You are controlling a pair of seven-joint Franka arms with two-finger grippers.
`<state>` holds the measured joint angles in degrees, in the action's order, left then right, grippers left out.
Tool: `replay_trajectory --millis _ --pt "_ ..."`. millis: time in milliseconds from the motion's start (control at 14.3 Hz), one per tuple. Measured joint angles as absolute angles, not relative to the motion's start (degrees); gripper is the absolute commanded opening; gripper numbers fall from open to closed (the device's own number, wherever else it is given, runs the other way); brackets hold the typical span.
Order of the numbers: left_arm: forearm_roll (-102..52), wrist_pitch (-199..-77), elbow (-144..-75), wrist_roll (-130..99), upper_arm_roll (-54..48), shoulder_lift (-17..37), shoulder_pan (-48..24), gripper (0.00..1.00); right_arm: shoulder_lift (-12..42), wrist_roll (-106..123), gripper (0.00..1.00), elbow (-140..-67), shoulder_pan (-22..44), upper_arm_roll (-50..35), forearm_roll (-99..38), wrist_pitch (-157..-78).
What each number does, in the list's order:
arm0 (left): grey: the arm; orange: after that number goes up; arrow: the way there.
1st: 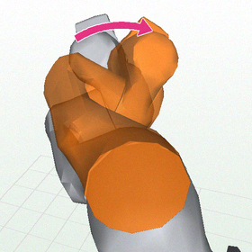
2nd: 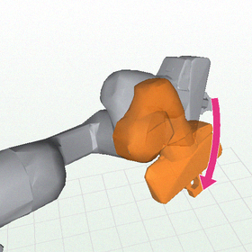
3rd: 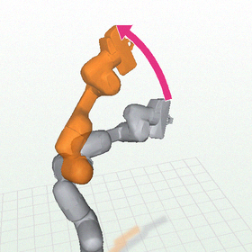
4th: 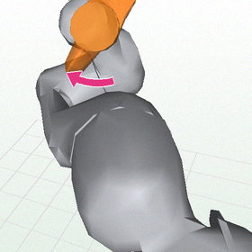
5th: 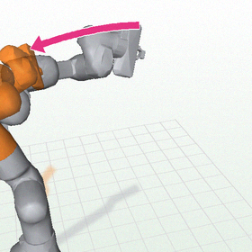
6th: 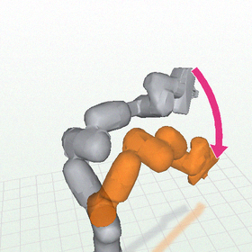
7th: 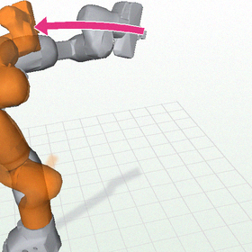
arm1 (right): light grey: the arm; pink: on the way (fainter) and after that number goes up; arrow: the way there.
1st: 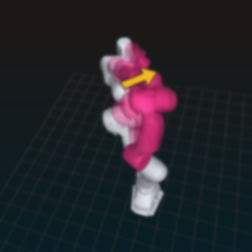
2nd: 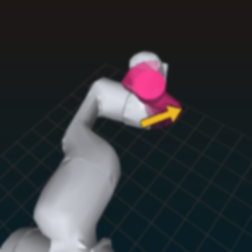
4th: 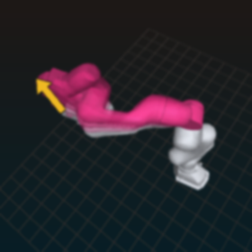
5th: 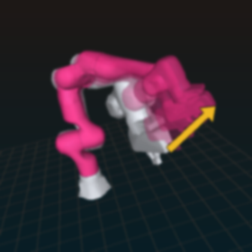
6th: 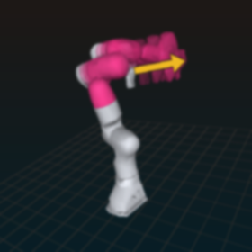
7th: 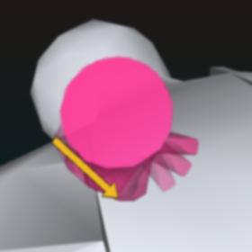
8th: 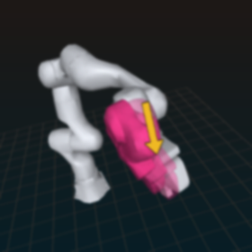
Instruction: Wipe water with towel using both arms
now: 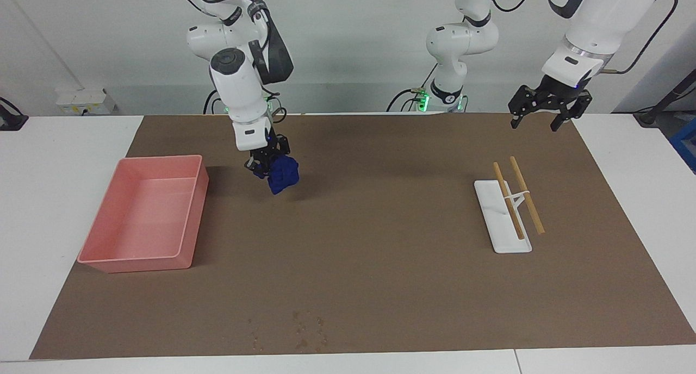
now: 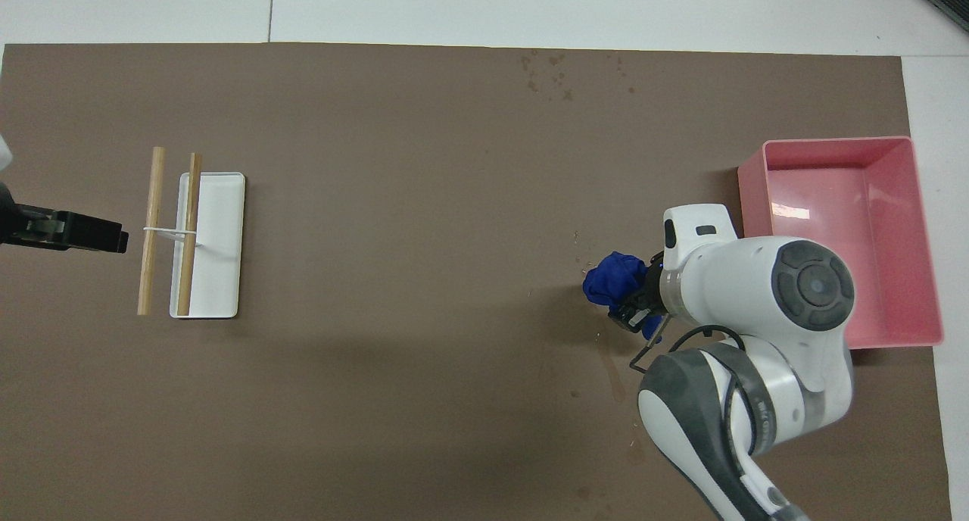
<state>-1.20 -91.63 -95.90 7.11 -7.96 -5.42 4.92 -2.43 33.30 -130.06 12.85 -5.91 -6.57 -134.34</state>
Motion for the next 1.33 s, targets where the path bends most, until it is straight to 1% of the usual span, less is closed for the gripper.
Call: replay_trajectory --millis 70,210,489,769,1049,1328 --pt "-0.9 -90.4 -94.6 7.3 -8.1 -4.9 4.9 1.0 -0.9 31.2 0.0 -131.0 13.0 -6.1 -6.6 -136.9" --pt "-0.7 -90.0 -94.3 7.3 -7.9 -4.3 4.9 1.0 1.3 27.2 0.0 -131.6 13.8 -6.2 -6.6 -139.9" --pt "-0.7 -90.1 -94.4 7.4 -7.7 -3.8 5.0 1.0 3.7 21.8 0.0 -132.3 15.7 -6.3 -6.6 -145.7" --pt "-0.7 -90.2 -94.6 7.4 -7.8 -3.8 5.0 1.0 6.4 21.1 0.0 -133.3 16.0 -6.2 -6.6 -151.5" --pt "-0.7 -90.4 -95.1 7.4 -8.0 -3.8 4.9 1.0 6.7 20.6 0.0 -136.8 15.7 -6.1 -6.6 -156.8" --pt "-0.6 -88.8 -94.5 8.2 -8.1 -4.0 4.9 1.0 5.0 16.3 0.0 -141.3 15.7 -6.2 -6.6 -160.0"
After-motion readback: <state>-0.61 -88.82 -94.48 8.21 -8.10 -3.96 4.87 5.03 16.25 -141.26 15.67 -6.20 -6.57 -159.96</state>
